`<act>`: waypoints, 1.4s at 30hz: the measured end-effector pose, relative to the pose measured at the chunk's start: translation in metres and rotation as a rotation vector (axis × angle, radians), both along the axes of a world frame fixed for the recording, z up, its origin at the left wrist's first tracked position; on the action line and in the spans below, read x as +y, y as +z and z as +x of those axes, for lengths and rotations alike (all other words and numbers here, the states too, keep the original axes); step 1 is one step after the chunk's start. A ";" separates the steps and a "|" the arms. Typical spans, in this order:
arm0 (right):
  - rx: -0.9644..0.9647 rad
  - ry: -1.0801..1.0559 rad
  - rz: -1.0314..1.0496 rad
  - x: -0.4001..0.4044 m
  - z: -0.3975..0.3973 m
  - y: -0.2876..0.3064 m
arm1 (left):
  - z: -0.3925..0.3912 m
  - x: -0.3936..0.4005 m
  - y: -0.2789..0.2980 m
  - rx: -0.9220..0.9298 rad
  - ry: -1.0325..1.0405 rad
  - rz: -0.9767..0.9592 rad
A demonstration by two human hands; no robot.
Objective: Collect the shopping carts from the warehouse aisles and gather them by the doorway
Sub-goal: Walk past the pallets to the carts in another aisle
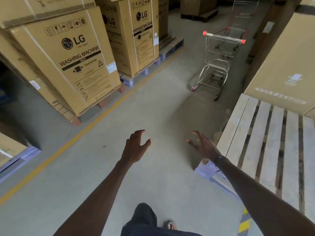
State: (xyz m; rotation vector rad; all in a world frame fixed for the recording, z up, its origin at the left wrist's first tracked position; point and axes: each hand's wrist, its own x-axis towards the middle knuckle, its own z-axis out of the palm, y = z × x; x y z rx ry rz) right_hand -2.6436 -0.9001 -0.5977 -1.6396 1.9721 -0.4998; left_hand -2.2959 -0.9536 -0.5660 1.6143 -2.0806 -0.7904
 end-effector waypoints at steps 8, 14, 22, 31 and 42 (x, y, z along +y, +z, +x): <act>0.038 -0.034 0.035 -0.191 -0.023 -0.023 | -0.019 -0.230 -0.027 0.026 -0.060 0.000; 0.040 -0.184 0.037 -0.324 -0.045 -0.005 | -0.053 -0.412 -0.014 0.006 -0.208 0.020; 0.022 -0.335 0.002 -0.461 -0.093 0.013 | -0.151 -0.605 0.017 0.061 -0.389 -0.013; -0.011 -0.460 0.021 -0.616 -0.210 -0.010 | -0.278 -0.778 -0.004 0.046 -0.467 -0.004; 0.051 -0.537 -0.068 -0.797 -0.405 0.053 | -0.481 -0.970 0.021 0.030 -0.522 -0.032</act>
